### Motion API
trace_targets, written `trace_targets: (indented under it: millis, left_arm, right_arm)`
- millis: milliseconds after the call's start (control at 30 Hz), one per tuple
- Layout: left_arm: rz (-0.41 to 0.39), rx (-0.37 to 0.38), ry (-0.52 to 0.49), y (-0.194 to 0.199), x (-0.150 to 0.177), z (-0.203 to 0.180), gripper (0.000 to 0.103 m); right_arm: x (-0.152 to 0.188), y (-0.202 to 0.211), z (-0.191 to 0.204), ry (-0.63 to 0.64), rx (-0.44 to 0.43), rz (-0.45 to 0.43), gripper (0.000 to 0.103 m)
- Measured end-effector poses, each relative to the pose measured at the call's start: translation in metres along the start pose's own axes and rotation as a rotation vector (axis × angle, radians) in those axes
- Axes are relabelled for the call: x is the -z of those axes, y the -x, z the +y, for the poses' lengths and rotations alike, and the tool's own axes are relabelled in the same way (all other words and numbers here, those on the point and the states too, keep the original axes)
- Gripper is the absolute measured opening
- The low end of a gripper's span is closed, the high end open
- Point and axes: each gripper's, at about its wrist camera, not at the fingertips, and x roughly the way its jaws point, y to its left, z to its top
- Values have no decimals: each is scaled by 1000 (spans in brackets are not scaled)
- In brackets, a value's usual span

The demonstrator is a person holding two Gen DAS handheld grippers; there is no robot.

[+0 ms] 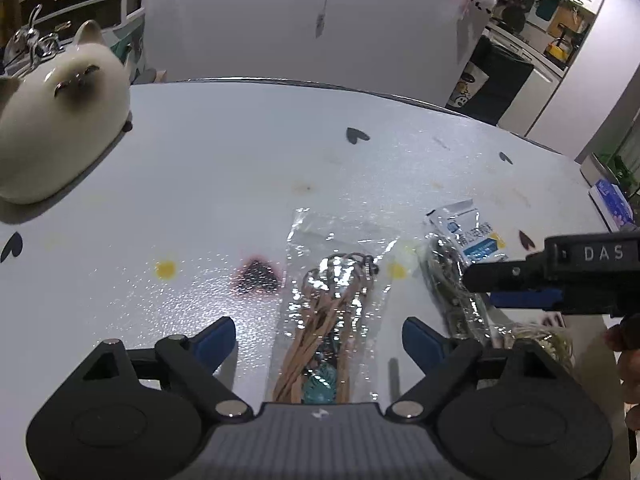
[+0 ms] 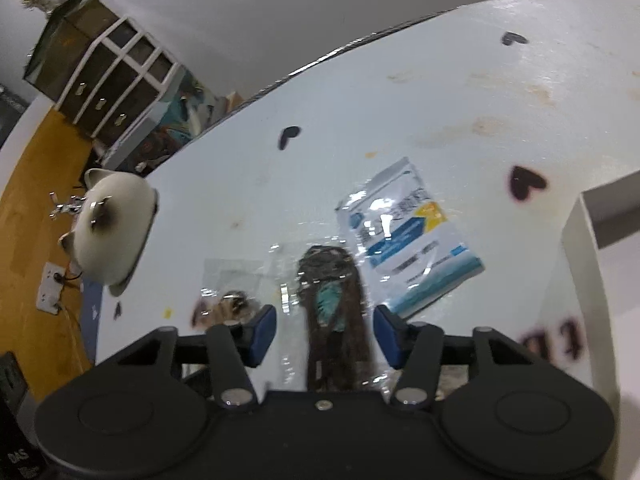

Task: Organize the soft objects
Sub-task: 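Grasp the bagged dark strap with the right tool while the left tool grasps the bagged brown cord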

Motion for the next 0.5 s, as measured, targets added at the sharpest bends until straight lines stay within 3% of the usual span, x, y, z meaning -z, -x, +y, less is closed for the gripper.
trace_targets:
  millis: [100, 300, 500]
  left_arm:
    - [4, -1, 15, -1, 1, 4, 89]
    - [19, -17, 5, -6, 4, 5, 83]
    - [36, -34, -57, -9, 1, -6, 66]
  right_arm:
    - [2, -4, -1, 0, -6, 19, 53]
    - [12, -11, 20, 162, 62, 22, 50]
    - [21, -10, 32, 281, 137, 28, 36]
